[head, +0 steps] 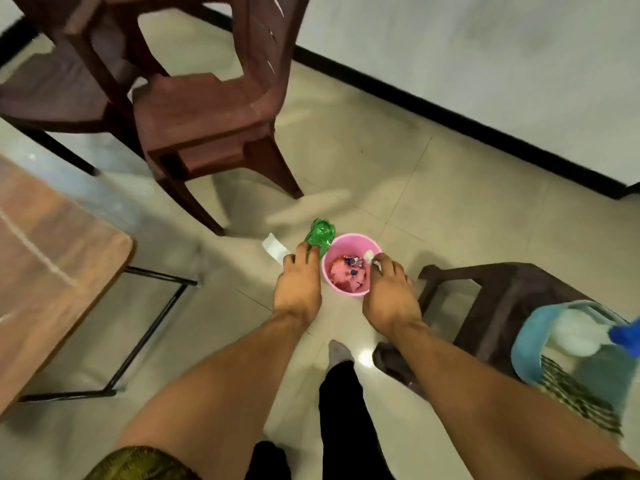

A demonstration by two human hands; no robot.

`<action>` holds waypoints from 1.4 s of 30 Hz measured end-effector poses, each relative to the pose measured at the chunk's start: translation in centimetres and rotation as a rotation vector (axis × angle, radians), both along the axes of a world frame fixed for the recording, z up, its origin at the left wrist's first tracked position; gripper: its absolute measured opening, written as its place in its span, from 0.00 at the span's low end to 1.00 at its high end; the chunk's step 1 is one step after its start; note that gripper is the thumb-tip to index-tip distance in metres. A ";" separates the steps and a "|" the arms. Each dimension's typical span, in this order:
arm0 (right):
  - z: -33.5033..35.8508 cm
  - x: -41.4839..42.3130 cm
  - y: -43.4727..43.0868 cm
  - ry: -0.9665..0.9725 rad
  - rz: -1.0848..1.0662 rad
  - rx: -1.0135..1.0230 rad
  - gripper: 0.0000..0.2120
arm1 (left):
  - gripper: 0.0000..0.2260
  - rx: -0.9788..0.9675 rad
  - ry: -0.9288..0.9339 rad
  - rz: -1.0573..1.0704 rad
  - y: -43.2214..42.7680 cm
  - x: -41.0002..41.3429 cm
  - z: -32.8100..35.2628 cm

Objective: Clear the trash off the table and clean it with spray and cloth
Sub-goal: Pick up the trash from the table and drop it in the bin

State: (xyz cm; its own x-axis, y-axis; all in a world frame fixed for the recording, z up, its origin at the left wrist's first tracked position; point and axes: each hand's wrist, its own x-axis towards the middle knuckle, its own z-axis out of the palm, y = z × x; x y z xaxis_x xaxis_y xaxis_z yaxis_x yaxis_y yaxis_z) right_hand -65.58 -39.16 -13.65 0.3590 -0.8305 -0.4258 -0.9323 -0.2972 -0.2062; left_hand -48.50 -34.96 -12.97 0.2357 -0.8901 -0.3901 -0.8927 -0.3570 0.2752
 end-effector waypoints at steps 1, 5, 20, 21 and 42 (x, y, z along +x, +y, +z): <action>-2.0 -0.2 -1.5 -0.004 0.013 0.017 0.32 | 0.33 0.023 -0.003 0.002 -1.5 -0.4 -1.8; -9.0 -0.4 -5.6 0.017 0.092 0.050 0.30 | 0.31 0.107 -0.034 -0.024 -5.1 -1.5 -7.9; -23.7 -1.6 -8.7 -0.232 -0.075 0.268 0.27 | 0.30 0.225 0.139 0.218 -7.7 -4.6 -20.9; -23.7 -1.5 -8.0 -0.336 -0.215 0.351 0.23 | 0.28 0.225 0.175 0.286 -8.0 -4.9 -21.2; -27.2 -0.1 -10.6 -0.549 -1.340 0.982 0.07 | 0.23 0.174 0.269 0.257 -7.8 -5.6 -23.1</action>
State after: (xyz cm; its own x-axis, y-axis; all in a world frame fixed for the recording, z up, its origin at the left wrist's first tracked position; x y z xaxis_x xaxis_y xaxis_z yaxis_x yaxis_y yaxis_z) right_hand -65.65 -49.77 -40.84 -0.0375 -0.1789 -0.9832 -0.1746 0.9699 -0.1698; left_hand -54.13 -42.78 -36.07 0.3112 -0.7307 -0.6076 -0.6727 -0.6210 0.4022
